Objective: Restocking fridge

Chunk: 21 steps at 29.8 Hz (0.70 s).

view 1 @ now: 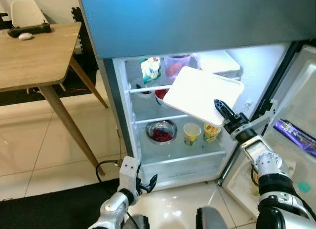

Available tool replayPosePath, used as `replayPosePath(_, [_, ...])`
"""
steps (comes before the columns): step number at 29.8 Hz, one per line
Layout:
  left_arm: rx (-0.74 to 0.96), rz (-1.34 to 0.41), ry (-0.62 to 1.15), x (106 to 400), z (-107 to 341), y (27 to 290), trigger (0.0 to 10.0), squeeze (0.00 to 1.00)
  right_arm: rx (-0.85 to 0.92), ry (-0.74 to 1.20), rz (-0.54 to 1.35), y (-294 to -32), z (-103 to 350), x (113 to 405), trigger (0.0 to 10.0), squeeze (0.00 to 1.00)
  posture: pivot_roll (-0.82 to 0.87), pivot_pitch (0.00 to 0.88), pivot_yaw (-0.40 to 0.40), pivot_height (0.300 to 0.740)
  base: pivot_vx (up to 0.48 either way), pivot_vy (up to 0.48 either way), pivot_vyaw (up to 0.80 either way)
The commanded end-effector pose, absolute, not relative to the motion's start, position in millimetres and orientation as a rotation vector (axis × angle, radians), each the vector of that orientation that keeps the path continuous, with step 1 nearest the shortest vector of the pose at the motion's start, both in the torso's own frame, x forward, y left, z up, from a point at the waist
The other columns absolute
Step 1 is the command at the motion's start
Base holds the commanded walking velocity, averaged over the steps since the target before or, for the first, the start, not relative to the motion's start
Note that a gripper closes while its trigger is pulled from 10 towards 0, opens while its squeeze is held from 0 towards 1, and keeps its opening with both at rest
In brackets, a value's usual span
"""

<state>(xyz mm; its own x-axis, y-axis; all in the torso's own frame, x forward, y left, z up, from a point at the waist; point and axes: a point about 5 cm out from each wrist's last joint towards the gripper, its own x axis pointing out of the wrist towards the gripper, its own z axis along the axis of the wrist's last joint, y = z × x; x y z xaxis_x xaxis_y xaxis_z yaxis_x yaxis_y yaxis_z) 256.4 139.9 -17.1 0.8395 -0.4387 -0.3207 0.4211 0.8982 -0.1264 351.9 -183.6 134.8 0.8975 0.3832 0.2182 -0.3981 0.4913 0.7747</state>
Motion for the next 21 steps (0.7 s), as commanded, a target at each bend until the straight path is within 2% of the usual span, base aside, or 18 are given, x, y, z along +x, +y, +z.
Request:
replayPosePath(1, [-0.042, -0.479, 0.325, 260.1, -12.8, 134.5, 10.0, 0.00, 1.005, -0.119, 0.514, -188.8, 157.2, 354.3, 10.0, 0.00, -0.09, 0.000, -0.021, 0.605, 0.000, 0.000, 0.00])
replayPosePath(10, [-0.041, -0.487, 0.319, 260.5, -12.1, 132.7, 10.0, 0.00, 1.077, -0.196, 0.528, -192.6, 178.9, 357.3, 10.0, 0.00, -0.10, 0.000, -0.021, 0.605, 0.000, 0.000, 0.00])
replayPosePath(21, [-0.045, -0.491, 0.312, 260.5, -11.6, 130.8, 10.0, 0.00, 1.100, -0.267, 0.375, -205.2, 205.2, 371.9, 10.0, 0.00, -0.09, 0.000, -0.026, 0.605, 0.000, 0.000, 0.00])
